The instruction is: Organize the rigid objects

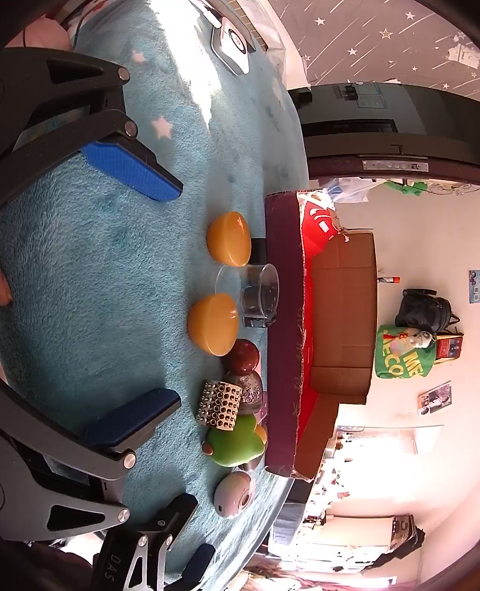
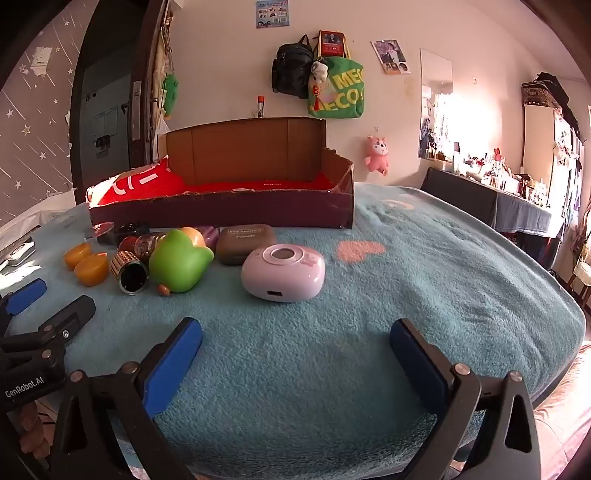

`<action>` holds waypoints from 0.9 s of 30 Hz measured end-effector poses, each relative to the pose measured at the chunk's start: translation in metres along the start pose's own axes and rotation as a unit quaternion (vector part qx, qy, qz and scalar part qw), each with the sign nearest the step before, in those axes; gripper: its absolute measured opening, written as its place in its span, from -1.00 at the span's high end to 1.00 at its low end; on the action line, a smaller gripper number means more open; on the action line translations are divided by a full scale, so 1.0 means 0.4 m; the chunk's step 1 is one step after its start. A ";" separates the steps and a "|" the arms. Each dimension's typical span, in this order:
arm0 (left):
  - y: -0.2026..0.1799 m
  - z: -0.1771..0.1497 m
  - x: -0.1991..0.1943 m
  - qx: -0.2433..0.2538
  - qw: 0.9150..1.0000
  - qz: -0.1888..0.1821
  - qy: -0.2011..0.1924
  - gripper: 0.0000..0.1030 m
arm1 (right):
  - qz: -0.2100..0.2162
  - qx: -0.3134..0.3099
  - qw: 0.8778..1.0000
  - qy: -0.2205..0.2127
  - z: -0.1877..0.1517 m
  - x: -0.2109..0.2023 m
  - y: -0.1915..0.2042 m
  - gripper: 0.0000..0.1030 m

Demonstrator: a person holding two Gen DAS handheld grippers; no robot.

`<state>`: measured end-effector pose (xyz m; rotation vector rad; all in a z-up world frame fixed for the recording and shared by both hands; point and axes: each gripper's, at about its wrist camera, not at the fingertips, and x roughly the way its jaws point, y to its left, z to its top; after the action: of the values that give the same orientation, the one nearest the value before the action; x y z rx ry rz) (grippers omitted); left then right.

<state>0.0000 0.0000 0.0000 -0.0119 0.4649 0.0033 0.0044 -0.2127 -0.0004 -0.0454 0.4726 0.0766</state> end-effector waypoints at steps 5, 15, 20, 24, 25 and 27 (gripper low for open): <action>0.000 0.000 0.000 0.000 1.000 0.000 0.001 -1.00 | 0.001 0.000 1.000 0.003 0.001 0.001 0.000 -1.00; 0.000 0.000 0.000 0.000 1.000 -0.001 0.002 -1.00 | 0.000 0.001 1.000 0.002 0.000 0.001 0.001 -1.00; 0.000 0.000 0.000 0.000 1.000 -0.001 0.003 -1.00 | 0.000 0.001 1.000 0.004 0.002 0.002 0.001 -1.00; 0.000 0.000 0.000 0.000 1.000 0.000 0.003 -1.00 | 0.000 0.000 1.000 0.004 0.002 0.002 0.002 -1.00; 0.000 0.000 0.000 0.000 1.000 0.000 0.003 -1.00 | 0.000 0.000 1.000 0.004 0.001 0.002 0.002 -1.00; 0.000 0.000 0.000 0.000 1.000 0.000 0.004 -1.00 | 0.000 0.000 1.000 0.004 0.002 0.002 0.002 -1.00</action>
<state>0.0000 0.0001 -0.0001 -0.0130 0.4723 0.0025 0.0053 -0.2118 -0.0002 -0.0446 0.4811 0.0768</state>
